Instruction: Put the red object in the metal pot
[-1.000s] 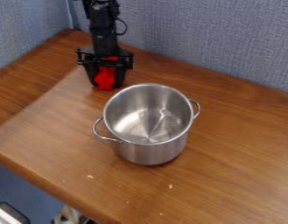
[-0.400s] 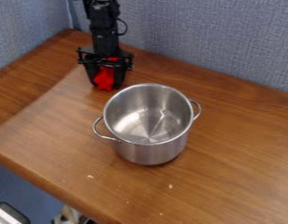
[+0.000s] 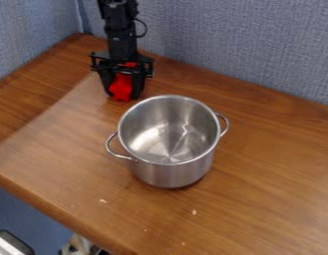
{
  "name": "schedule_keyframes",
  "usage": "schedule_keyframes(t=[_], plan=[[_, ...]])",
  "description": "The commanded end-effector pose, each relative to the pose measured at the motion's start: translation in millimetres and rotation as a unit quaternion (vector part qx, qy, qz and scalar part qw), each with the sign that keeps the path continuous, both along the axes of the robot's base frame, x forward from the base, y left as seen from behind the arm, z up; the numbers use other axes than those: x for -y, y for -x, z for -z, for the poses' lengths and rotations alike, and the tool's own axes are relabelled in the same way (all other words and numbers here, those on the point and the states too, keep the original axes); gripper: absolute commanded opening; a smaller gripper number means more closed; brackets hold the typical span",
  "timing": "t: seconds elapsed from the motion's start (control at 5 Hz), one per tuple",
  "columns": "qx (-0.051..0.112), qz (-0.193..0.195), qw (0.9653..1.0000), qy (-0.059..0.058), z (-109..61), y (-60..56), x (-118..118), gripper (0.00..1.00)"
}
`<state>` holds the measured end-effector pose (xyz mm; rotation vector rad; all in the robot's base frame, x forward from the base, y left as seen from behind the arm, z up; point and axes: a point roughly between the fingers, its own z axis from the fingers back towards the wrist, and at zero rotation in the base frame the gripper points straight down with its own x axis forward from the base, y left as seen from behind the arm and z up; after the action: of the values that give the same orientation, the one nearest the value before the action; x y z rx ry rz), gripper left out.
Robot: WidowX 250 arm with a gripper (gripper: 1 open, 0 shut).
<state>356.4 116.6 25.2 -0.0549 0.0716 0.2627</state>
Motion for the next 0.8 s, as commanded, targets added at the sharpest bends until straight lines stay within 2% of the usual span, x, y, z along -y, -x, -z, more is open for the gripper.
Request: schedule_keyframes(t=[0.0, 0.4, 0.6], plan=[[0.021, 0.001, 0.9998, -0.005, -27.7, 0.5, 2, 0.00], [0.029, -0.001, 0.9996, -0.005, -49.5, 4.8, 9, 0.00], [0.044, -0.006, 0.9990, -0.005, -72.6, 9.4, 13, 0.00]])
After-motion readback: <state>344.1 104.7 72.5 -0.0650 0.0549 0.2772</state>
